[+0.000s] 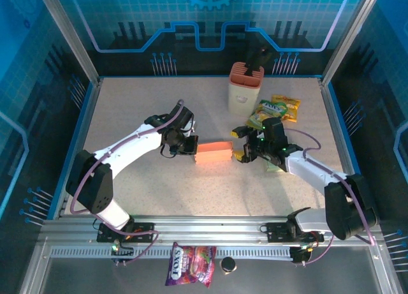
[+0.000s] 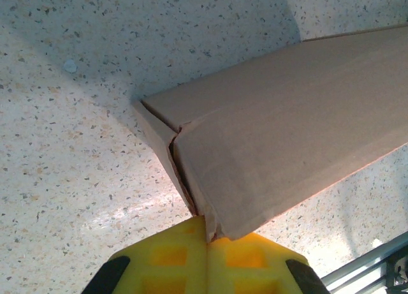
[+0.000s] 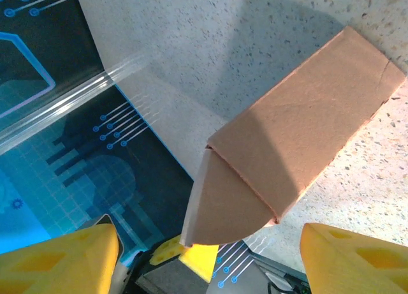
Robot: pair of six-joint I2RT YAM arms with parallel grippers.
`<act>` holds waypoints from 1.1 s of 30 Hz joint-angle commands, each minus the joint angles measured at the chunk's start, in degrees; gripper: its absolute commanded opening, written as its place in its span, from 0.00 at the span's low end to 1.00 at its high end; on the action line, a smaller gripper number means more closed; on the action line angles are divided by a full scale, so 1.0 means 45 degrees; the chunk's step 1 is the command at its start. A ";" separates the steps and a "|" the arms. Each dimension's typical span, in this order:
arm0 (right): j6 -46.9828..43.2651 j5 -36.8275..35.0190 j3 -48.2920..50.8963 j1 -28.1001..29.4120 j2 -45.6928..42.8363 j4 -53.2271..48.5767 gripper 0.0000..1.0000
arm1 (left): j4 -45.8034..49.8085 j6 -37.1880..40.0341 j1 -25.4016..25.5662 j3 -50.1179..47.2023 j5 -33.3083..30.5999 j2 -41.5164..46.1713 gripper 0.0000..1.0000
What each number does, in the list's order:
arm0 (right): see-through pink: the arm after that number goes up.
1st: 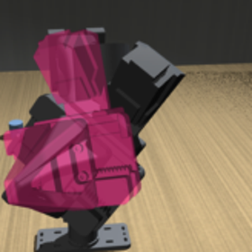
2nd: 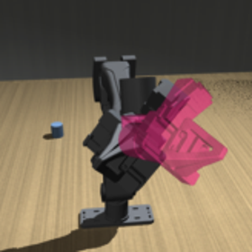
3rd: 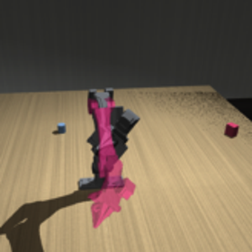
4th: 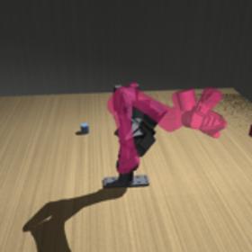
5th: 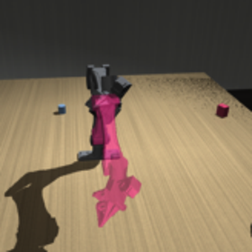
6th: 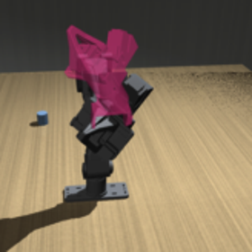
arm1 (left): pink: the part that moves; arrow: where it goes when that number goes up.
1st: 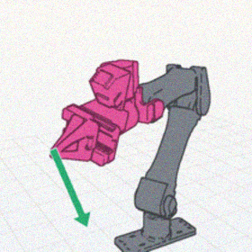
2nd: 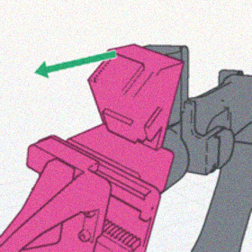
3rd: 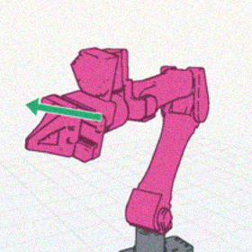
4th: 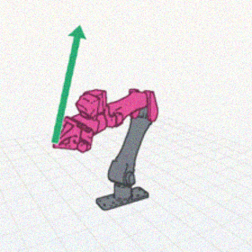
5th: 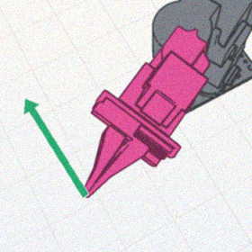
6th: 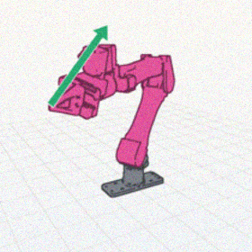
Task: Fold the paper box
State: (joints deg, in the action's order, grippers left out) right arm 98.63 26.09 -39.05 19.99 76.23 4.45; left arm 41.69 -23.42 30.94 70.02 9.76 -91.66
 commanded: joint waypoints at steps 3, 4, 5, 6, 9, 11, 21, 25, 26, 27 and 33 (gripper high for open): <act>-0.0297 0.0530 -0.0132 0.0380 0.0655 0.0693 0.75 | 0.0480 0.0351 0.0126 0.0436 -0.0060 -0.0082 0.00; -0.0317 0.0567 -0.0060 0.0420 0.0763 0.0915 0.75 | 0.0481 0.0360 0.0126 0.0436 -0.0069 -0.0080 0.00; -0.0321 0.0617 -0.0005 0.0440 0.0858 0.1066 0.73 | 0.0481 0.0360 0.0133 0.0435 -0.0060 -0.0081 0.00; -0.0320 0.0642 0.0094 0.0458 0.0921 0.1175 0.72 | 0.0474 0.0359 0.0126 0.0428 -0.0059 -0.0072 0.00; -0.0301 0.0629 0.0371 0.0460 0.0995 0.1424 0.66 | 0.0424 0.0351 0.0136 0.0381 -0.0077 -0.0022 0.00; -0.0388 0.0590 0.0453 0.0468 0.0990 0.1396 0.63 | 0.0413 0.0340 0.0129 0.0374 -0.0059 -0.0010 0.00; -0.1025 0.0261 0.0921 0.0323 0.0680 0.1190 0.46 | 0.0309 0.0230 0.0133 0.0287 -0.0050 0.0099 0.00; -0.1131 0.0238 0.1040 0.0303 0.0780 0.1294 0.41 | 0.0169 -0.0091 0.0119 0.0290 0.0055 0.0270 0.06; -0.1170 0.0248 0.1044 0.0302 0.0818 0.1285 0.41 | 0.0130 -0.0207 0.0125 0.0317 0.0103 0.0320 0.08; -0.1223 0.0258 0.1032 0.0304 0.0867 0.1269 0.40 | 0.0093 -0.0277 0.0133 0.0308 0.0162 0.0356 0.11; -0.1498 0.0256 0.0965 0.0301 0.1126 0.1067 0.33 | -0.0349 -0.1120 -0.0015 0.0188 0.0846 0.0834 0.25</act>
State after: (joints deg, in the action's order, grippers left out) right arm 93.56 27.49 -35.44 21.32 80.14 11.40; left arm 41.43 -25.80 30.92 70.04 10.74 -90.85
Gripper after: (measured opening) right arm 0.340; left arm 0.234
